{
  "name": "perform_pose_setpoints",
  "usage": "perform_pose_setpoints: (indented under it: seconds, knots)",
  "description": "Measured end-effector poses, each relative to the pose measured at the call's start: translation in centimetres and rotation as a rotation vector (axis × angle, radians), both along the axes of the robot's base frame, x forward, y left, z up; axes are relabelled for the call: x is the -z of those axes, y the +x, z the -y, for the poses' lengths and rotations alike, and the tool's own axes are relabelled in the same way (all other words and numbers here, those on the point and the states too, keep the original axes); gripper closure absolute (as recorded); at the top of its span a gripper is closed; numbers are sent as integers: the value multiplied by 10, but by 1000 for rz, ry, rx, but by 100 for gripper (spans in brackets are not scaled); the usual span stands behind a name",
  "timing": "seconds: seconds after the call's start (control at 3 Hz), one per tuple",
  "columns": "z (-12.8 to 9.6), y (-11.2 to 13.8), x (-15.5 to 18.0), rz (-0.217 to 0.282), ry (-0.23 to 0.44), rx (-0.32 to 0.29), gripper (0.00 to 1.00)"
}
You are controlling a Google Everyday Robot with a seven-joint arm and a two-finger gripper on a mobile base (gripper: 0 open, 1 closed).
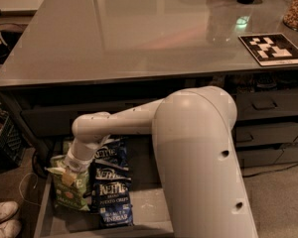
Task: Pick green jalapeno chip bag from middle drawer and place on counter
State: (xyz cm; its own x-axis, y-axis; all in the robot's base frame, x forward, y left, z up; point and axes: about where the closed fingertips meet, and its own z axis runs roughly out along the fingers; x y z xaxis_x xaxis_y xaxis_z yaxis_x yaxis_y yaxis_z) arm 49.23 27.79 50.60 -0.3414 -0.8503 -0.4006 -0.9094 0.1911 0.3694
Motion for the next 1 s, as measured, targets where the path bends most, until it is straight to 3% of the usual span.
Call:
perform_pose_setpoints:
  seconds: [0.33, 1.0]
  knots:
    - [0, -5, -26, 3, 5, 14, 100]
    - [7, -3, -87, 99, -15, 33, 100]
